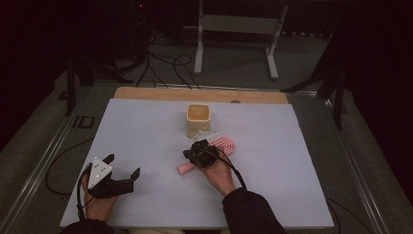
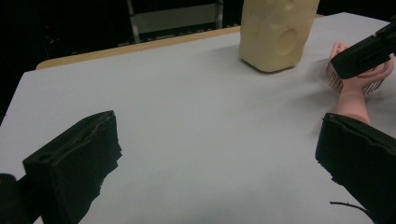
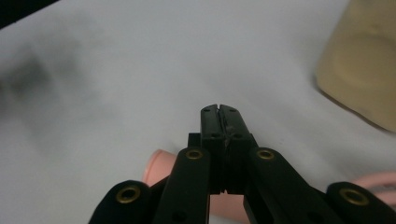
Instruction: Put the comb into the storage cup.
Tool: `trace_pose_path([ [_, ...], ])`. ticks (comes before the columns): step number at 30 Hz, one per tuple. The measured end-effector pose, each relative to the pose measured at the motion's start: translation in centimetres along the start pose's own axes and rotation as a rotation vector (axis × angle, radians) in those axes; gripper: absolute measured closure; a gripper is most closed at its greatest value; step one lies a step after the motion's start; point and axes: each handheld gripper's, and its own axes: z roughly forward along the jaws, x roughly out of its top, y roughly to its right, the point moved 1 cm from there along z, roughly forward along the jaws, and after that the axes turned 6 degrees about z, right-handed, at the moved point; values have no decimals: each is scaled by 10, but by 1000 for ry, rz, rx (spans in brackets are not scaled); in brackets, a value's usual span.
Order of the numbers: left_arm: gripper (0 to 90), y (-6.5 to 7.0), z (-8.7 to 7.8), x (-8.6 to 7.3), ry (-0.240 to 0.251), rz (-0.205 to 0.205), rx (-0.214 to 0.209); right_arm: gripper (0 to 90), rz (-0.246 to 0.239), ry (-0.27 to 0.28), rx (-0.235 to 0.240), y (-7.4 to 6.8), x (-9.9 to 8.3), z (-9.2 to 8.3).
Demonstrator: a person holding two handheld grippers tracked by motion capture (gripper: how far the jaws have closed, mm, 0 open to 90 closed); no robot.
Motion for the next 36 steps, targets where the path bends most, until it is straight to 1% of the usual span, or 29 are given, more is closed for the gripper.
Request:
trace_pose_path([
  [2,2,0,0,0,1,0,0,900,-13,-19,-11,-2,0,6],
  [3,3,0,0,0,1,0,0,900,-13,-19,-11,-2,0,6],
  [7,4,-1,0,0,2,-2,1,900,-11,-59,-36,-3,-3,18],
  [10,4,-1,-1,-1,3,-4,1,899,-28,-96,-63,-3,-6,22],
  [12,4,-1,-1,-1,5,-7,2,899,-33,-105,-73,-2,-8,23],
  [15,5,-1,-1,-1,5,-8,2,899,-37,-115,-72,-3,-10,21],
  [16,5,-1,-1,-1,3,-6,3,898,-46,-135,-83,-4,-14,18],
  [21,5,-1,-1,-1,2,-4,2,898,-47,-157,-83,-4,-21,14],
  [23,5,-1,-1,-1,1,-5,2,897,-42,-169,-77,-4,-26,9],
  [26,5,0,-1,-1,1,-5,3,897,-43,-163,-67,-4,-28,5],
  [28,6,0,0,-1,-1,-7,1,896,-48,-174,-55,-5,-34,0],
  [29,6,0,0,-1,-1,-7,1,896,-48,-174,-55,-5,-34,0],
  [30,6,0,0,-1,-1,-6,1,896,-54,-187,-51,-5,-38,-4],
  [31,6,0,0,-1,0,-6,0,896,-50,-193,-46,-4,-39,-6],
  [34,6,0,0,-1,-1,-7,1,896,-51,-194,-43,-4,-40,-8],
  [35,7,0,0,-1,-2,-6,1,896,-50,-198,-37,-6,-41,-13],
  [36,7,0,0,-1,-2,-6,1,896,-50,-198,-37,-6,-41,-13],
])
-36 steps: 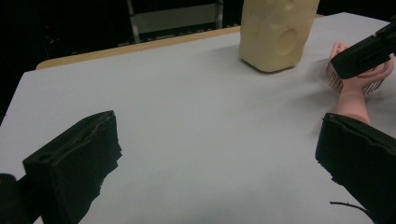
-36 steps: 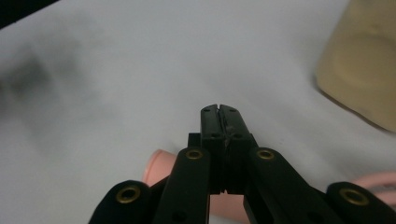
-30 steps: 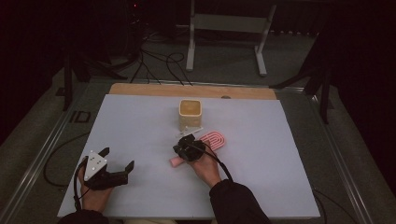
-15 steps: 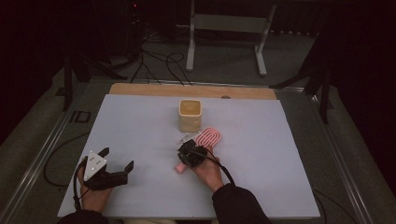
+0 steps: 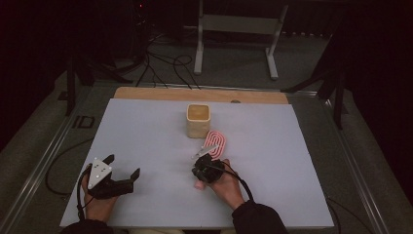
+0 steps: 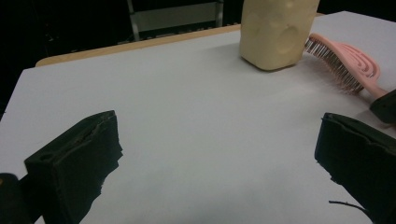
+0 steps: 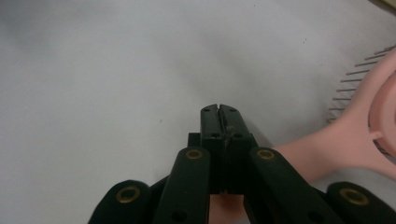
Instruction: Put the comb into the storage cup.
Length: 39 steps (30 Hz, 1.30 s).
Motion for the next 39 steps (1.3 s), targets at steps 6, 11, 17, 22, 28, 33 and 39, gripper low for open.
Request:
trace_pose_path([
  [6,7,0,0,0,-2,0,-1,895,-20,-11,24,1,-12,-9],
  [11,7,0,0,0,-4,4,-2,892,-20,-21,31,1,-23,-13],
  [17,7,1,0,0,-6,4,-3,883,-19,-19,37,4,-33,-19],
  [22,8,1,0,-1,-9,5,-3,875,-10,-18,39,5,-41,-24],
  [28,8,2,1,-1,-11,6,-4,874,-16,-22,27,8,-49,-31],
  [33,8,2,1,-1,-14,7,-6,869,-10,-23,19,10,-53,-34],
  [39,8,2,1,-1,-15,7,-7,867,-6,-28,3,17,-60,-41],
])
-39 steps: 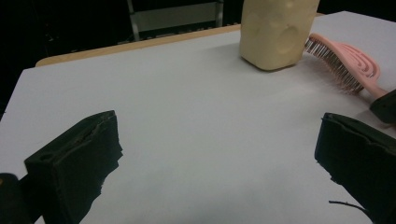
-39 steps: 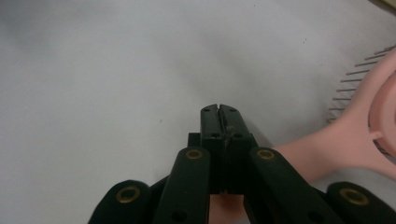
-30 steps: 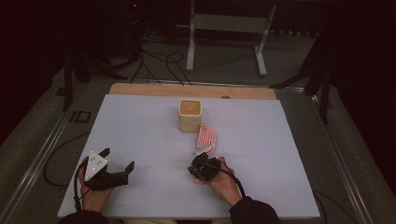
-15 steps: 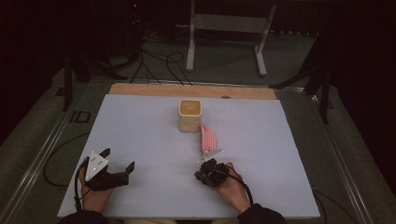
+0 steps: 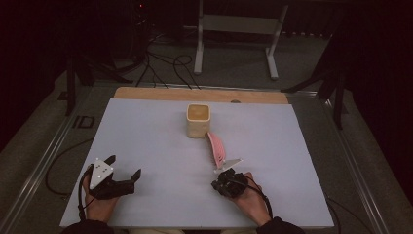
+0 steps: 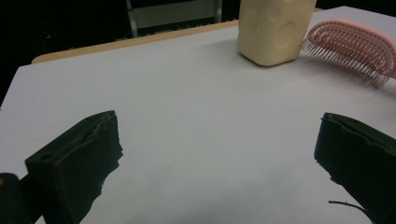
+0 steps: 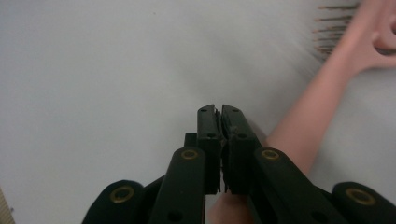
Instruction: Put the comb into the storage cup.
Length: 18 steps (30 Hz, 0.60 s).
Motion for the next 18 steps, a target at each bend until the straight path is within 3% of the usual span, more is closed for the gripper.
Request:
trace_pose_path([
  [18,8,1,1,0,-3,3,0,851,56,5,-14,18,-14,-10],
])
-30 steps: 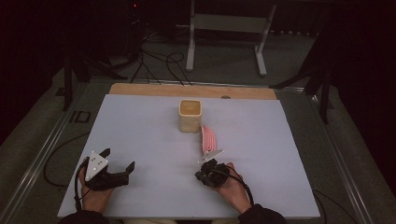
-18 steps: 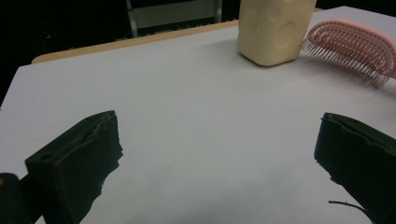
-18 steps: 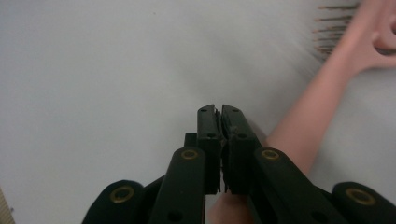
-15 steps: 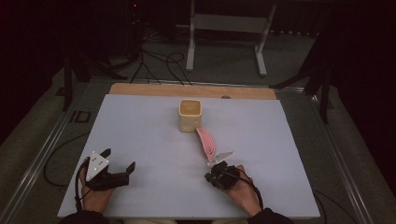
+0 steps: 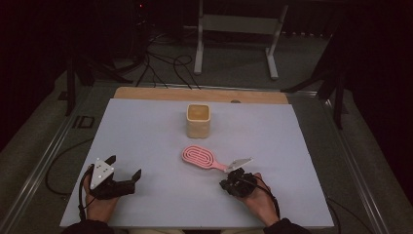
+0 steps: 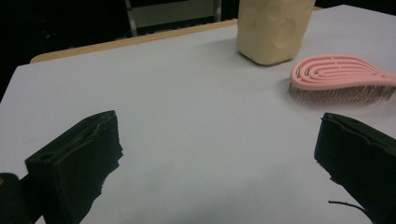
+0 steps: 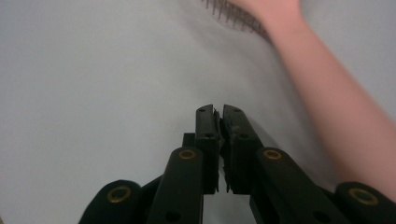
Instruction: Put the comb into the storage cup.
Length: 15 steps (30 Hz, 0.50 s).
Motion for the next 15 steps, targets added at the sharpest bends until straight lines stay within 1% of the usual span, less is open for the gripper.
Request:
trace_pose_path([
  [2,8,0,0,0,0,0,0,832,0,6,5,0,0,-1],
  [3,8,0,0,0,0,0,0,820,-11,15,8,0,0,-2],
  [5,8,0,0,0,1,-1,0,767,-13,40,13,-1,0,-4],
  [6,8,0,0,0,1,-1,0,767,-13,40,13,-1,0,-4],
  [8,8,0,0,0,2,-1,-1,678,-16,107,16,1,0,-12],
  [10,8,-1,0,0,1,-2,-1,612,-15,162,7,2,0,-19],
  [11,8,-1,0,0,1,-2,0,596,-11,193,5,4,0,-24],
  [12,8,-1,0,0,1,-2,0,596,-11,193,5,4,0,-24],
  [13,8,-1,-1,0,3,-6,1,576,-8,218,6,5,-1,-27],
  [14,8,-2,-1,0,3,-5,2,509,0,294,4,8,-2,-38],
  [15,8,-2,-1,0,5,-8,2,464,4,324,-7,10,-2,-43],
])
